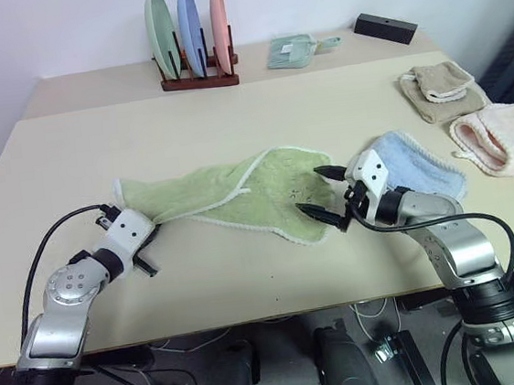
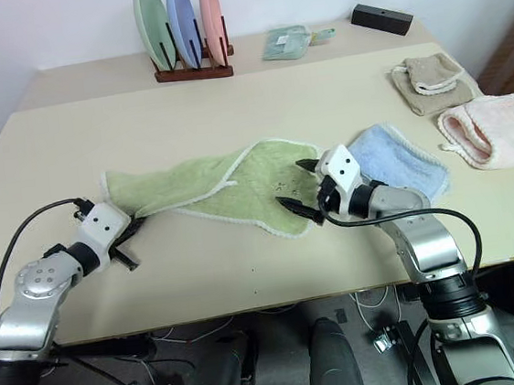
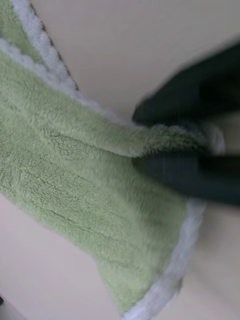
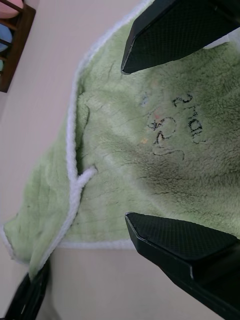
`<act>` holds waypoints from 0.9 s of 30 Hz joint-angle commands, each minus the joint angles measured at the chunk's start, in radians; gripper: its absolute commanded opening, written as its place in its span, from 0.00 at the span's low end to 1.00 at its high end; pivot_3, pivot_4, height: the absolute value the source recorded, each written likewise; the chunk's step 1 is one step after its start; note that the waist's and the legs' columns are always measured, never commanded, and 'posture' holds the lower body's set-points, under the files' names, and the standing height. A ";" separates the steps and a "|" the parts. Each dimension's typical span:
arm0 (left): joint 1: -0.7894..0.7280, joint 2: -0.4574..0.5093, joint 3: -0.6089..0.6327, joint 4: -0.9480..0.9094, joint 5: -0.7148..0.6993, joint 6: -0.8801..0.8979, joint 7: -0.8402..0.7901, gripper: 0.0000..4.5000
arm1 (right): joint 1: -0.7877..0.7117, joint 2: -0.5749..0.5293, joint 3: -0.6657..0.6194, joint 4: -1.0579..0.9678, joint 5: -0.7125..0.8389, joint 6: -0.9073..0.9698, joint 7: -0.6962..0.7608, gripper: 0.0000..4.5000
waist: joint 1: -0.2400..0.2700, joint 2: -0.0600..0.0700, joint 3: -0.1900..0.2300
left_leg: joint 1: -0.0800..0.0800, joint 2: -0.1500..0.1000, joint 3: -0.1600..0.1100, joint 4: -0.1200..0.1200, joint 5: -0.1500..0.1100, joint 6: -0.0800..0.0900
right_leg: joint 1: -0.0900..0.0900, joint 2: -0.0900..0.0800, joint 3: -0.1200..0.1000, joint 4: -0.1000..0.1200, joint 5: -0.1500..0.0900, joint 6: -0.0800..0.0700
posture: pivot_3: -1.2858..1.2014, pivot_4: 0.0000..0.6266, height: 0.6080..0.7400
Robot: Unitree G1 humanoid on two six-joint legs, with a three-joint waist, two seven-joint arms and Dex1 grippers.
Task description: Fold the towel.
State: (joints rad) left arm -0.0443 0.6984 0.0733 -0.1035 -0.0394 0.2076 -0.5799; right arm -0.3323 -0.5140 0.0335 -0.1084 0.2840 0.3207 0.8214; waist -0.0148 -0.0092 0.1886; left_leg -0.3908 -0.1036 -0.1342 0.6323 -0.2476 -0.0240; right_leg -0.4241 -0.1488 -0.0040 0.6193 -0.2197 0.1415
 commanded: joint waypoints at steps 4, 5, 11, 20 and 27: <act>0.093 0.025 0.163 -0.139 -0.040 -0.003 0.008 0.01 | -0.140 -0.032 0.044 0.096 -0.108 -0.075 -0.012 1.00 | 0.001 0.000 0.000 | 0.000 0.000 0.000 0.000 0.000 0.000 | 0.000 0.000 0.000 0.000 0.000 0.000 | 0.52 0.24 0.98; 0.122 0.026 0.190 -0.156 -0.048 -0.003 0.003 0.01 | -0.172 -0.034 0.052 0.146 -0.138 -0.094 -0.025 1.00 | 0.000 0.000 0.000 | 0.000 0.000 0.000 0.000 0.000 0.000 | 0.000 0.000 0.000 0.000 0.000 0.000 | 0.52 0.24 0.98; 0.261 0.026 0.294 -0.177 -0.070 -0.042 -0.032 0.01 | -0.349 -0.023 0.094 0.458 -0.251 -0.227 -0.049 1.00 | -0.002 0.000 0.000 | 0.000 0.000 0.001 0.000 0.000 0.000 | -0.001 0.000 0.000 0.000 0.000 0.000 | 0.52 0.24 0.98; 0.301 0.011 0.299 -0.179 -0.063 -0.052 -0.022 0.01 | -0.577 0.019 0.150 0.907 -0.361 -0.461 -0.030 1.00 | -0.004 0.000 0.000 | 0.000 0.000 0.001 -0.001 0.000 0.000 | -0.001 0.000 0.000 0.000 0.000 0.000 | 0.52 0.24 0.98; 0.322 0.007 0.295 -0.236 -0.062 -0.001 -0.016 0.00 | -0.599 -0.004 0.153 0.922 -0.356 -0.606 0.095 0.48 | -0.007 0.000 0.000 | 0.000 0.000 0.001 -0.001 0.000 0.000 | -0.001 0.001 0.000 0.000 0.000 -0.001 | 0.52 0.24 0.98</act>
State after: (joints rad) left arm 0.2712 0.7059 0.3461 -0.3067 -0.0976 0.1970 -0.6047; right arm -0.9058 -0.4994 0.1949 0.8460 -0.0829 -0.2544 0.8859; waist -0.0213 -0.0093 0.1888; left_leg -0.3910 -0.1039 -0.1331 0.6312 -0.2475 -0.0242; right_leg -0.4252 -0.1480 -0.0035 0.6193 -0.2194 0.1408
